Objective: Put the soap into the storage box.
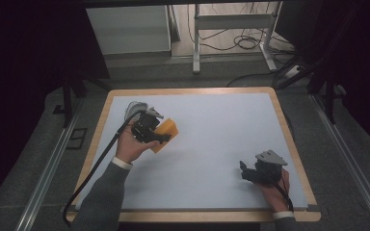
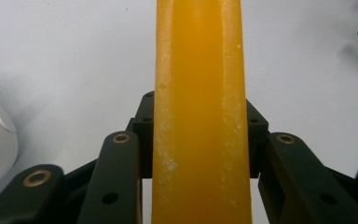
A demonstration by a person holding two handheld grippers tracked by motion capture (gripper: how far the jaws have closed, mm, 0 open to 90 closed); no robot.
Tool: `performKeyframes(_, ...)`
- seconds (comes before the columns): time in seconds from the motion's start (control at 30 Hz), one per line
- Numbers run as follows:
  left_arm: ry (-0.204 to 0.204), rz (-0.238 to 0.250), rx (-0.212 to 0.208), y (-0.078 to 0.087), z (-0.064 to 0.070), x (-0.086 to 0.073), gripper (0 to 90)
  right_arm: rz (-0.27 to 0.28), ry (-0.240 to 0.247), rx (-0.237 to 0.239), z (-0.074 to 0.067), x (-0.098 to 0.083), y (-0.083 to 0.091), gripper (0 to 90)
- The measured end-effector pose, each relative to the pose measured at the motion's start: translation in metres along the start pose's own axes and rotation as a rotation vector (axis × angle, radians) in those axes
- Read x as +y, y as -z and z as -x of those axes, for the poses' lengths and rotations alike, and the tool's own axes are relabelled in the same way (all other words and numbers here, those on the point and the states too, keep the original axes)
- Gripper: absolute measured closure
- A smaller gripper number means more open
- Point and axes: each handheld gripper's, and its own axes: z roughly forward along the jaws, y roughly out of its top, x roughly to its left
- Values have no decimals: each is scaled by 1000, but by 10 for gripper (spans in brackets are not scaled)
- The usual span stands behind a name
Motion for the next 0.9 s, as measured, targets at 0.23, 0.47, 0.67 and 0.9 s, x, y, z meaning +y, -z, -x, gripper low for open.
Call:
performKeyframes(0.23, 15, 0, 3, 2, -8, -1, 612, 0, 0, -1, 0, 0, 0, 70)
performKeyframes(0.47, 38, 26, 23, 7, -17, 0, 613, -2, 1, -2, 0, 0, 0, 70)
performKeyframes(0.67, 45, 30, 30, 11, -25, 2, 612, -3, 5, -4, -1, 0, 0, 70)
performKeyframes(0.9, 59, 24, 33, 11, -33, 4, 612, -4, 6, -5, -1, 0, 0, 70)
